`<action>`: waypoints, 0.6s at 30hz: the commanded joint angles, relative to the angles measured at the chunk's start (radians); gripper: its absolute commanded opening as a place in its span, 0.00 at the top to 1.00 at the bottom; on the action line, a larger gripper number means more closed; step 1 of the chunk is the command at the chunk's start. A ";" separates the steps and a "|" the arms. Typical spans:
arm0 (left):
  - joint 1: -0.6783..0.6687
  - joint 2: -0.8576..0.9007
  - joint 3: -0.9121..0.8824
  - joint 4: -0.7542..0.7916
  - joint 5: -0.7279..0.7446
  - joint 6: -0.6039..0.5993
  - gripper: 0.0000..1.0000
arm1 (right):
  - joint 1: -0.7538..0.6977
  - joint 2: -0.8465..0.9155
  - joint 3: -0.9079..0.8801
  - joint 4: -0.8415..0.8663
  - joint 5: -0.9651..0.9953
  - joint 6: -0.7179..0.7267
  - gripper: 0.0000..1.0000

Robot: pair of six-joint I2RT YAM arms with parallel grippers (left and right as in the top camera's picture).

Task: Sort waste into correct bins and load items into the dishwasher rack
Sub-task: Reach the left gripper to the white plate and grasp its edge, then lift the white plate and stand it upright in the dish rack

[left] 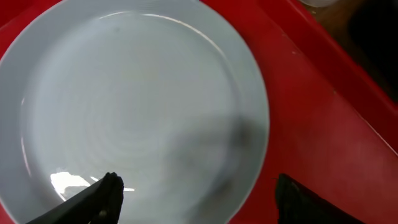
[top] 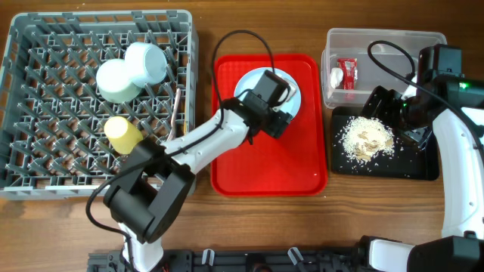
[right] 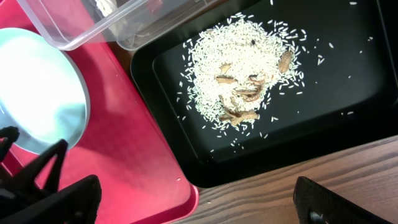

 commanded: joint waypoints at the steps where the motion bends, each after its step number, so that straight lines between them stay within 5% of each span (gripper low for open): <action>1: -0.023 0.036 -0.010 -0.003 0.013 0.089 0.21 | -0.002 -0.022 0.009 0.002 -0.009 -0.013 0.00; 12: -0.043 0.095 -0.010 -0.014 0.012 0.089 0.34 | -0.002 -0.022 0.009 0.001 -0.009 -0.013 0.00; 18: -0.049 0.122 -0.010 -0.060 0.012 0.089 0.53 | -0.002 -0.022 0.009 0.001 -0.009 -0.013 0.00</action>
